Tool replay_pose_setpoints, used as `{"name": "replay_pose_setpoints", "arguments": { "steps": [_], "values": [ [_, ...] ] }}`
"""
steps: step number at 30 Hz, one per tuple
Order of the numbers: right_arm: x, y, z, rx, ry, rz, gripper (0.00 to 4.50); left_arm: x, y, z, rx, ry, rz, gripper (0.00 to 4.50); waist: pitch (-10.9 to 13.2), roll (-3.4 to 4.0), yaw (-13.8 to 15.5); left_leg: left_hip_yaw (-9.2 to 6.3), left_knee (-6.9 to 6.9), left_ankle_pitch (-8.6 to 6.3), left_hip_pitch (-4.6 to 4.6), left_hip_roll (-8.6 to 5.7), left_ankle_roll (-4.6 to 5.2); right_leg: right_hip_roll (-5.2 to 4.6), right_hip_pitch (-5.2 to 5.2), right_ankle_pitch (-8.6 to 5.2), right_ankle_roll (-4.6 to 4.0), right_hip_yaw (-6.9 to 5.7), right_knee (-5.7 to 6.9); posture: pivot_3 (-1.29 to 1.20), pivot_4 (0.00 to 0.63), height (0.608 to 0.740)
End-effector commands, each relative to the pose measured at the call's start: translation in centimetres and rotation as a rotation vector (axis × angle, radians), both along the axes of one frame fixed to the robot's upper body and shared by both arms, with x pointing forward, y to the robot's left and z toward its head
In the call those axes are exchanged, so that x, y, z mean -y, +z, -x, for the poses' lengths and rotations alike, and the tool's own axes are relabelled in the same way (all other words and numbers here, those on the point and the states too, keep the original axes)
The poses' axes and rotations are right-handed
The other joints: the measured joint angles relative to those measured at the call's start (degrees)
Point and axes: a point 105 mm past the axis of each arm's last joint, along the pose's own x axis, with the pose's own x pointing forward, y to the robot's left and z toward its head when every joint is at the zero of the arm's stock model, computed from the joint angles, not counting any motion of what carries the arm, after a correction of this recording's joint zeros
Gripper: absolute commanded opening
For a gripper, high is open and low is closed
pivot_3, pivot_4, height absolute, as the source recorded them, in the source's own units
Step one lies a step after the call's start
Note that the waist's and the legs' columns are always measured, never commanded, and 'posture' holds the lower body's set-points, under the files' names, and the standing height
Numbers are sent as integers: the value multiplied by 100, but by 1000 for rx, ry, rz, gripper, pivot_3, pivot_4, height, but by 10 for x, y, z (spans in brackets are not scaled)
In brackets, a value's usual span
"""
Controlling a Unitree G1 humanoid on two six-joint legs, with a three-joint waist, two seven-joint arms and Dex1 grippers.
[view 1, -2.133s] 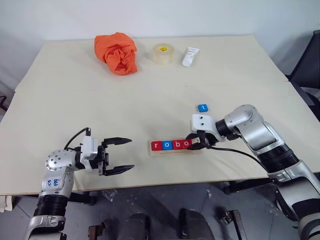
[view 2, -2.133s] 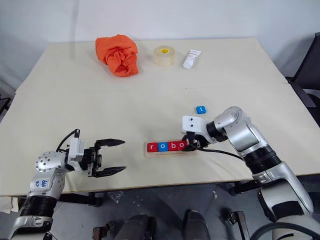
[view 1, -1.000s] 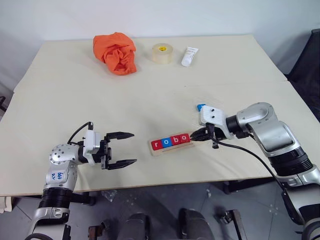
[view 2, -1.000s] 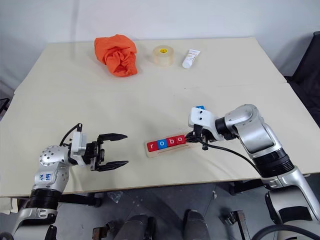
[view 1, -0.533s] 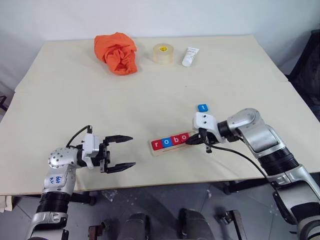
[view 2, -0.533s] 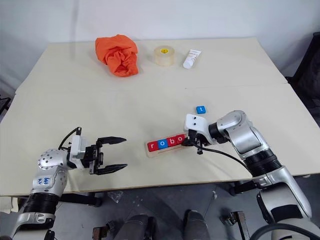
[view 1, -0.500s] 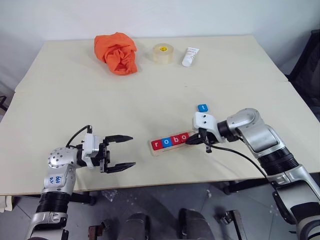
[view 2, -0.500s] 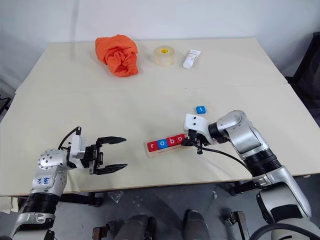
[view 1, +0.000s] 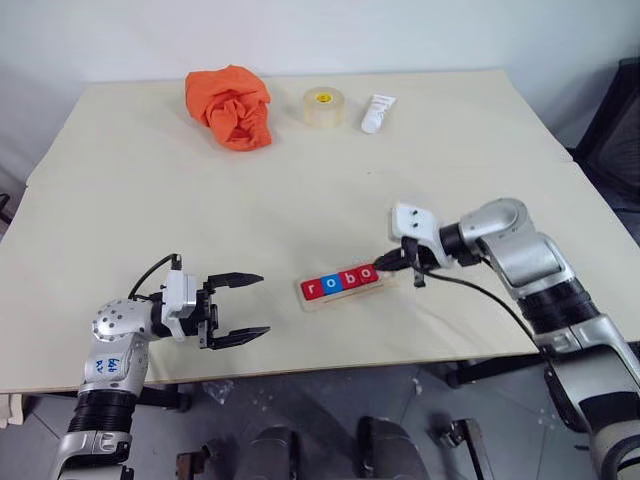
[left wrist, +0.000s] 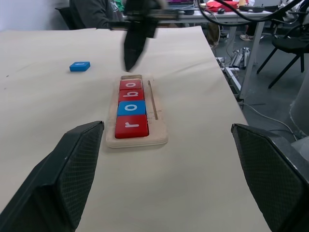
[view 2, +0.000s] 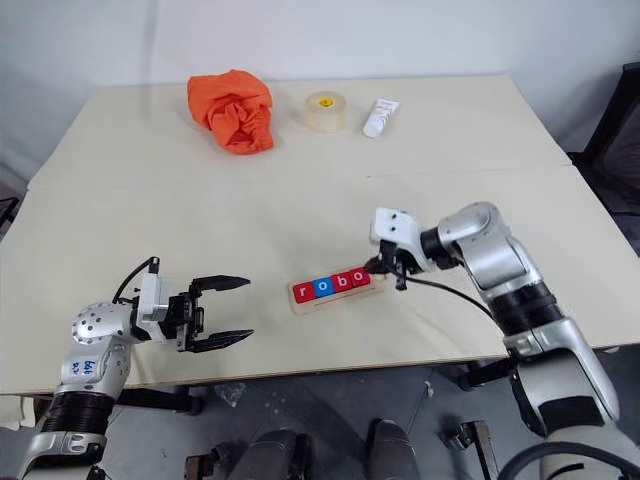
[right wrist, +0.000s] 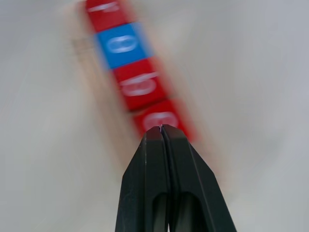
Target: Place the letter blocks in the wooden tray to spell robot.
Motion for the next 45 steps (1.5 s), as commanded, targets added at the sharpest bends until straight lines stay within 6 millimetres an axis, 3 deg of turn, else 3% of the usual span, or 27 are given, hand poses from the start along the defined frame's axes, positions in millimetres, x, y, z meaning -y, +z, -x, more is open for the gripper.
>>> {"name": "replay_pose_setpoints", "arguments": {
  "steps": [1,6,10,14,38,42,45],
  "values": [
    [3,3,-16,60,-40,-16,34,-1,8,4,32,-1,10,4500,0,0,-15,-2,-1,0,0,0,0,-1,0,0,0,-2,0,0,150,740],
    [2,-9,-28,75,-56,11,34,-1,8,5,30,2,8,4500,0,0,-58,-4,-8,0,-1,-4,0,-4,0,0,0,-8,-2,0,150,740],
    [1,-15,-25,64,-25,35,34,-2,8,7,31,4,7,4500,0,0,-101,-7,-10,0,-1,-3,0,-3,0,0,0,-11,-1,0,150,740],
    [3,-15,-17,38,19,43,34,-3,9,7,31,9,5,4500,0,1,-100,-7,-10,0,0,-2,-1,-3,0,0,0,-11,-1,0,150,740],
    [17,-15,-13,36,-10,60,34,-1,13,-7,42,-6,0,4500,0,1,-97,-7,-7,0,0,-3,-1,-4,2,0,0,-12,0,0,150,740],
    [24,-1,-21,105,-80,21,34,-2,14,-9,45,-8,-1,4500,0,1,-94,-9,-7,0,0,-3,-1,-4,2,0,0,-14,0,0,150,740],
    [35,26,-27,185,-186,-111,34,-2,14,-11,45,-9,-1,4500,0,1,-89,-9,-7,0,-1,-3,-1,-5,2,0,0,-14,1,0,150,740]
  ]
}}
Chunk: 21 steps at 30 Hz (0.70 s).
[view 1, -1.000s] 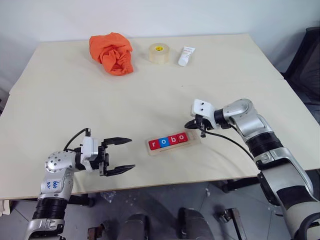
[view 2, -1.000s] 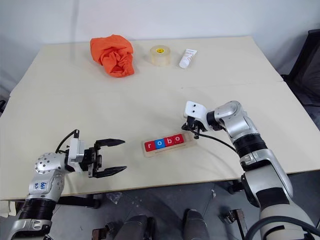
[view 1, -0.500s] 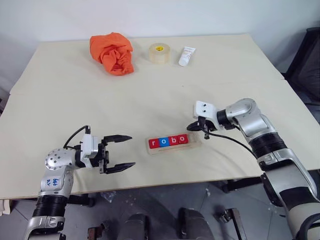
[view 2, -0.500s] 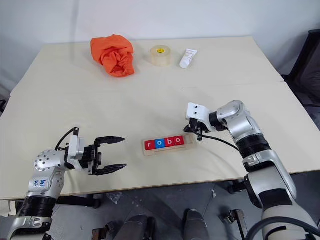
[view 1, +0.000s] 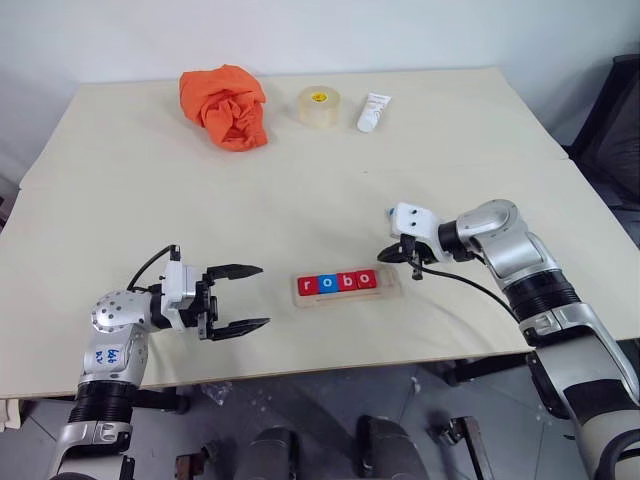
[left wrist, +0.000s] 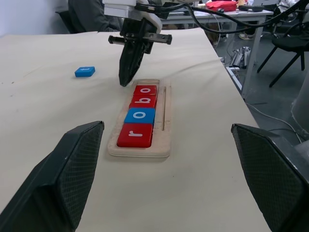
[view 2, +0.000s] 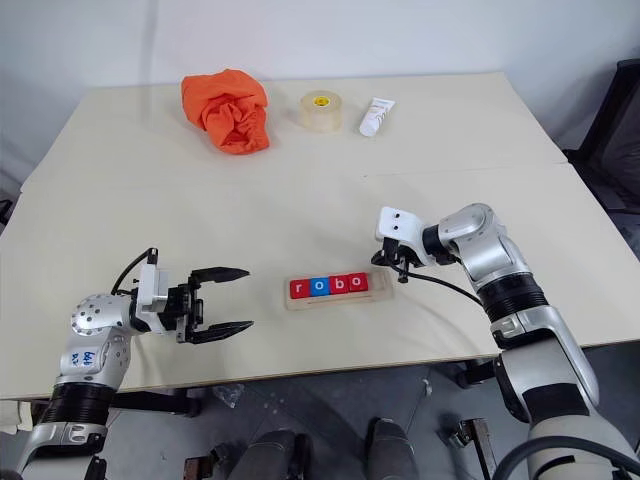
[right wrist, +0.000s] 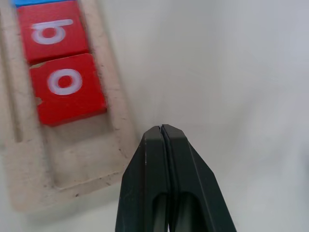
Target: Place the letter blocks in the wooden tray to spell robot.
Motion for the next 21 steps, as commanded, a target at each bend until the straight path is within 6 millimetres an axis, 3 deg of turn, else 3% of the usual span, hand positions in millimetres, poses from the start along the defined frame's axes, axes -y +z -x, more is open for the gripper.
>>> {"name": "replay_pose_setpoints", "arguments": {
  "steps": [1,6,10,13,21],
  "values": [
    [22,46,-5,142,-130,-167,34,-1,5,-1,26,-5,3,4500,0,1,6,0,0,0,0,0,0,0,0,0,0,0,-1,0,150,740],
    [60,54,12,176,-298,-314,34,-1,3,-2,16,-16,6,4500,0,0,55,-15,-4,0,-2,-1,0,-3,6,0,0,-16,-3,0,150,740],
    [93,36,46,118,-421,-354,190,0,4,-6,9,-25,5,4500,0,0,137,-6,-6,-1,-2,-2,0,-2,6,0,0,-16,-8,0,150,740],
    [104,31,69,95,-460,-379,921,1,5,-9,7,-31,6,4500,0,1,179,-4,-5,0,-1,-1,0,-1,8,0,0,-15,-7,0,150,740],
    [126,36,117,114,-534,-477,3714,9,5,-16,-1,-64,21,4500,0,0,189,21,4,1,20,3,4,0,21,0,0,-2,-3,0,150,740]
  ]
}}
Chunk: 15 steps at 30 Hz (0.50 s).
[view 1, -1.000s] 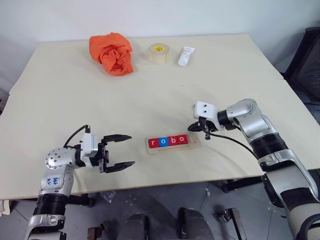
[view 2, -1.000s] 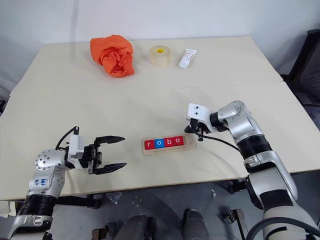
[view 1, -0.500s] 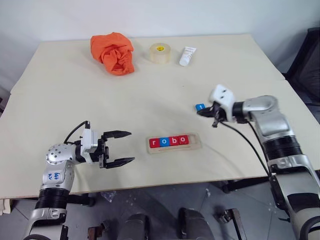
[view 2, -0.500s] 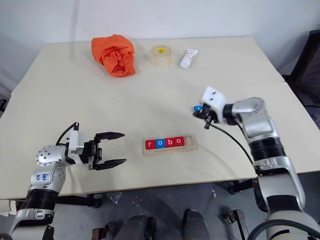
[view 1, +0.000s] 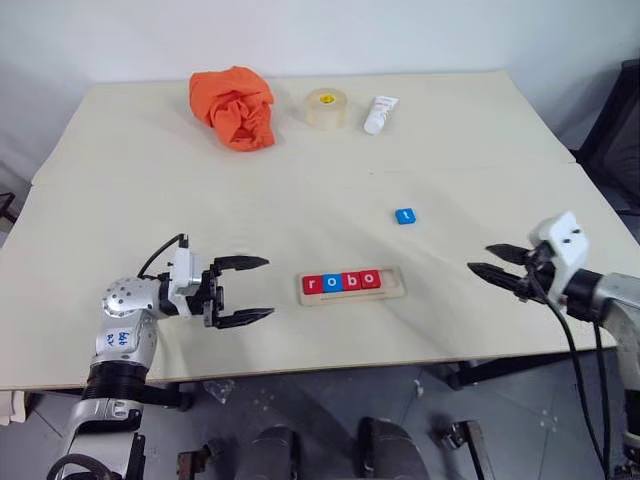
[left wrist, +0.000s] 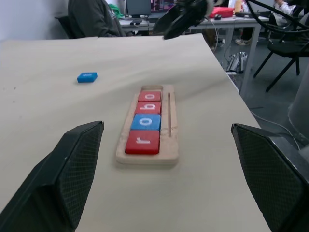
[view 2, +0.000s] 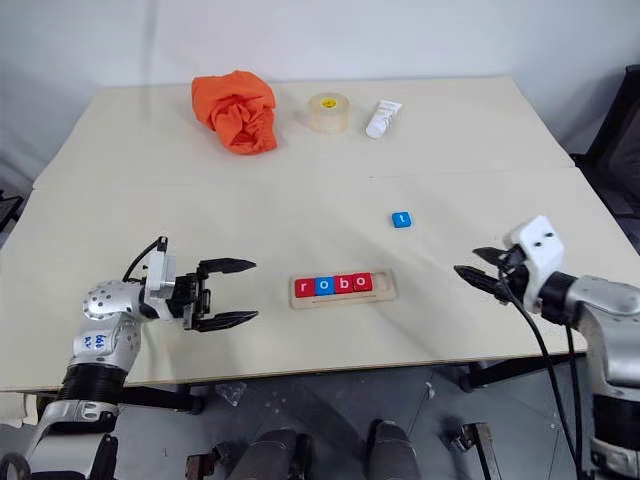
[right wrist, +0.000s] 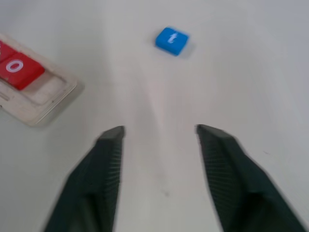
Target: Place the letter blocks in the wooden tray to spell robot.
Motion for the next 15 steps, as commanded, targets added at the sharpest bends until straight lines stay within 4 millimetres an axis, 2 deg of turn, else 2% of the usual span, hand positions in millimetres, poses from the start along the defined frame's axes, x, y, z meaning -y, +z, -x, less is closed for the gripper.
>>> {"name": "replay_pose_setpoints", "arguments": {
  "steps": [1,2,4,7,10,15],
  "values": [
    [9,17,21,55,-11,-8,3951,1,3,0,19,-16,2,4500,0,0,9,1,0,0,0,-1,0,0,-1,0,0,3,0,0,150,740],
    [12,17,26,58,-24,-3,4390,2,2,0,19,-18,2,4500,0,0,23,0,-1,0,-1,-1,0,-1,-1,0,0,2,-1,0,150,740],
    [21,19,37,69,-50,-16,4452,2,2,0,17,-21,4,4500,0,0,58,2,-1,0,0,-2,1,-1,-1,0,0,4,-2,0,150,740],
    [24,17,43,56,-70,-10,4452,2,2,0,19,-23,5,4500,0,0,77,9,0,0,2,-2,1,0,0,0,0,12,-3,0,150,740],
    [20,14,33,25,-92,-6,4452,2,2,1,23,-23,5,4500,0,0,70,21,0,1,10,0,4,1,0,0,0,28,-3,0,150,740],
    [-1,18,-11,40,-84,-32,4452,3,1,7,31,-23,8,4500,0,0,-10,34,0,3,13,3,6,2,-8,1,-2,47,-2,0,150,740]
  ]
}}
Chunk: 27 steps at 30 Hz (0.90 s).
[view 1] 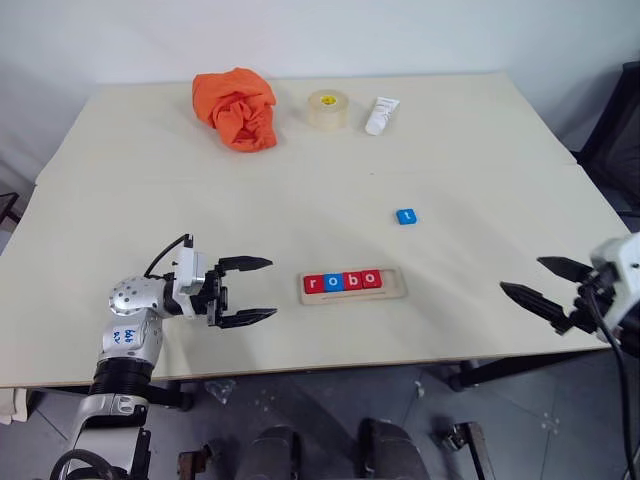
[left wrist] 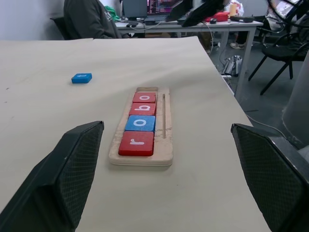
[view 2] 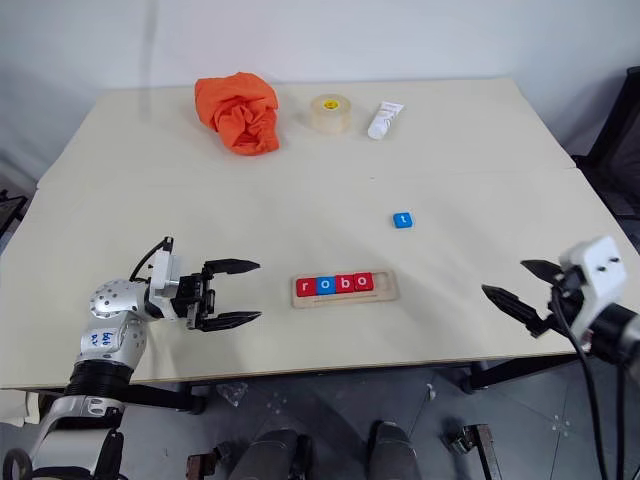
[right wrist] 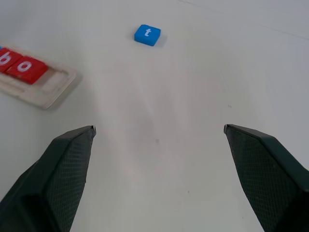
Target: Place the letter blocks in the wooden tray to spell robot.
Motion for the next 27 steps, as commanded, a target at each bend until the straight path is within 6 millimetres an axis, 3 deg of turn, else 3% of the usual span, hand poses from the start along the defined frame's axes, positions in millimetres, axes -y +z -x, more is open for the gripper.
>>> {"name": "replay_pose_setpoints", "arguments": {
  "steps": [1,8,15,22,27],
  "values": [
    [-12,3,-25,4,4,3,4452,0,4,6,39,-6,1,4500,0,0,-31,-2,0,0,0,0,0,-1,0,0,0,-1,1,0,150,740],
    [-45,1,-98,12,-34,-5,4452,-5,2,15,39,9,-8,4500,0,1,-63,-2,-4,0,-12,-2,0,-2,-15,1,-1,-5,5,0,150,740],
    [-79,1,-145,23,-95,-60,4452,-11,3,18,49,54,-9,4500,0,1,-107,-9,-8,0,-16,-3,0,-3,-19,1,-1,-11,12,0,150,740],
    [-98,-16,-164,-12,-143,-109,4452,-10,1,22,46,75,0,4500,0,1,-148,-30,-16,-1,-18,-7,-1,-5,-19,1,-1,-26,17,0,150,740],
    [-99,-29,-172,-31,-225,-117,4452,-9,2,23,45,81,4,4500,-1,3,-235,-28,-18,0,-17,-5,-2,-3,-19,1,-1,-26,18,0,150,740]
  ]
}}
